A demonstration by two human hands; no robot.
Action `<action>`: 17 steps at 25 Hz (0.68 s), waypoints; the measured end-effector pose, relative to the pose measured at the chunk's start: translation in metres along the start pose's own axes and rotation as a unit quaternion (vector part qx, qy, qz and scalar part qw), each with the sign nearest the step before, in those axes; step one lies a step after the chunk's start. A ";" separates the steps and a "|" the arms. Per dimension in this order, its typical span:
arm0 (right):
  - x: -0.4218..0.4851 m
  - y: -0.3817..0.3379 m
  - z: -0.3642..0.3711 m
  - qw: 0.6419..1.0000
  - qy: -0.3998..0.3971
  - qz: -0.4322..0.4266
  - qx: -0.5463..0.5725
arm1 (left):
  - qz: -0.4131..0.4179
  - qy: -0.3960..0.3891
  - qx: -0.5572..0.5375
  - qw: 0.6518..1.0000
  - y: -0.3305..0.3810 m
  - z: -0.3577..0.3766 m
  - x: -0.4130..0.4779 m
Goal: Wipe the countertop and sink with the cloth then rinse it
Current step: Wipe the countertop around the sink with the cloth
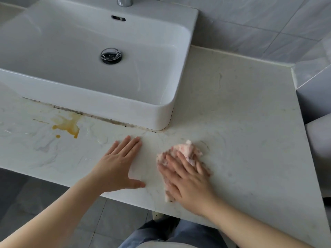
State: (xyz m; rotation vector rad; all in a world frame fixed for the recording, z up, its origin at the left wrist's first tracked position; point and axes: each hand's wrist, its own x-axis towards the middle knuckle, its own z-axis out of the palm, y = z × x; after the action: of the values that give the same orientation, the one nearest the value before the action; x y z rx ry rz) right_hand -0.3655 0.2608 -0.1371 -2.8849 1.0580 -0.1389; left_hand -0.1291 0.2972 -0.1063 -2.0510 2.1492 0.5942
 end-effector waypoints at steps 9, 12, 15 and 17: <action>-0.006 -0.027 -0.002 0.998 -0.032 0.045 0.043 | 0.002 -0.040 -0.006 0.999 0.004 -0.009 0.003; -0.023 0.014 -0.004 0.997 -0.044 0.062 -0.012 | 0.007 -0.049 -0.010 0.999 0.003 -0.011 0.002; 0.017 0.022 -0.012 0.963 -0.096 0.251 0.031 | -0.004 -0.050 -0.008 0.999 0.008 -0.014 0.002; 0.010 -0.007 -0.012 0.970 -0.088 0.220 0.056 | -0.029 -0.058 -0.011 0.998 0.016 -0.016 0.004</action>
State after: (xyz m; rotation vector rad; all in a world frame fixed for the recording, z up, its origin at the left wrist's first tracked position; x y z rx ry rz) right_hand -0.3542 0.2596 -0.1243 -2.4353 1.5578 0.0779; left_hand -0.1420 0.2884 -0.0902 -2.0274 2.0212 0.7146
